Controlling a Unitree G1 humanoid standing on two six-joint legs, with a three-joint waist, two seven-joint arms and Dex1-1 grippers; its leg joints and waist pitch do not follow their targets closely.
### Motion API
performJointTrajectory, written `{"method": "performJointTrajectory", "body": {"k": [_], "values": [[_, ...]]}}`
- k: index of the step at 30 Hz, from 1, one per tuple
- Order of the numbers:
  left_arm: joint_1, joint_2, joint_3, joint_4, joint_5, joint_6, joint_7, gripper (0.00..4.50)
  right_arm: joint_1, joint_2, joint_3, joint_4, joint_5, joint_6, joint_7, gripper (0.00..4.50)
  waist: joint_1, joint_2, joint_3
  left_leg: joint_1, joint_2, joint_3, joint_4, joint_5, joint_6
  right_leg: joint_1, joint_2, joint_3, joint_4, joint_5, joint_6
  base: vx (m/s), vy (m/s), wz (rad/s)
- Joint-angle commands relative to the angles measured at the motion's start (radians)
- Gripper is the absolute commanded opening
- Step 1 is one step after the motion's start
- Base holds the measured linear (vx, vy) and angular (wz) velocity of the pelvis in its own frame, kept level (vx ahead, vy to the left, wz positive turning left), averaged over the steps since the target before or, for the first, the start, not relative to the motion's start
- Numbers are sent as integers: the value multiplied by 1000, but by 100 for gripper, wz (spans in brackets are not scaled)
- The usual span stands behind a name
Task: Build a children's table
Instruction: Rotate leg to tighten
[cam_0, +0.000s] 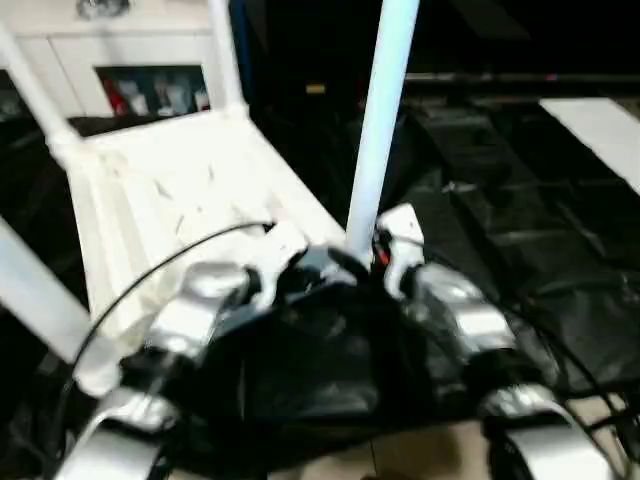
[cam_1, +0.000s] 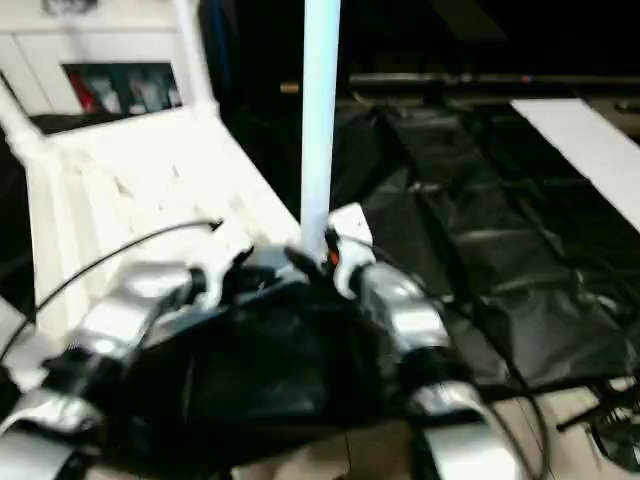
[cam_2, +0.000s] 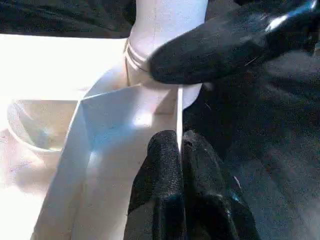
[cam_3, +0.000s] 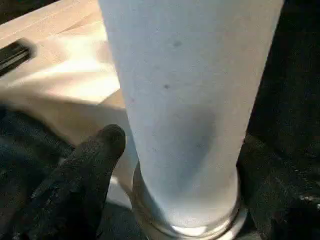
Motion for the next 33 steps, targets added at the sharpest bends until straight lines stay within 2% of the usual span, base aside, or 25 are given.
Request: {"method": "performJointTrajectory", "body": {"k": [1, 3, 8, 12, 16, 21, 25, 28, 31, 33], "values": [[-17, -21, -22, -71, -70, -68, -79, 0, 13, 18, 106, -42, 26, 19, 158, 370, 5, -4, -66, 16, 41, -11, -65, -217, 53, 50, -83, 53, -88, -219, -200, 0, 0, 0], [-9, 6, -25, -87, -81, -65, -128, 0, 20, -17, 120, -66, 27, 21, 220, 370, 10, -2, -66, 20, 42, -9, -65, -217, 51, 46, -82, 54, -89, -220, -207, 0, 0, 0], [7, 74, -40, -108, -83, -52, -228, 0, 28, -85, 131, -111, 38, 45, 343, 370, 29, -2, -67, 20, 44, -9, -65, -205, 50, 47, -82, 53, -83, -200, -208, 0, 0, 0], [20, 105, -42, -121, -96, -41, -274, 0, 31, -125, 149, -132, 45, 62, 412, 370, 34, -3, -69, 18, 44, -9, -64, -184, 51, 48, -82, 52, -78, -168, -217, 0, 0, 0], [31, 126, -45, -135, -105, -33, -310, 0, 28, -135, 157, -128, 37, 62, 428, 370, 34, -3, -68, 18, 44, -9, -65, -196, 47, 47, -83, 51, -80, -187, -217, 0, 0, 0], [38, 136, -50, -141, -108, -33, -326, 0, 26, -133, 161, -126, 40, 69, 430, 325, 34, -3, -67, 20, 44, -10, -66, -203, 38, 46, -83, 52, -83, -213, -210, 0, 0, 0], [38, 137, -53, -142, -109, -30, -327, 0, 31, -129, 162, -131, 43, 73, 425, 298, 35, -4, -69, 19, 43, -10, -65, -188, 40, 48, -83, 52, -79, -190, -212, 0, 0, 0], [37, 127, -49, -143, -112, -22, -315, 0, 40, -120, 161, -136, 50, 81, 427, 258, 35, -3, -70, 19, 43, -9, -64, -183, 42, 48, -82, 52, -78, -173, -217, 0, 0, 0], [22, 88, -32, -131, -106, -19, -252, 0, 45, -83, 144, -105, 39, 55, 349, 254, 36, -2, -68, 20, 43, -10, -65, -196, 36, 46, -84, 52, -81, -192, -215, 0, 0, 0], [6, 61, -23, -112, -95, -23, -204, 0, 30, -45, 122, -54, 12, 21, 231, 240, 33, -6, -66, 20, 42, -11, -66, -215, 24, 47, -86, 52, -85, -230, -206, 0, 0, 0]]}}
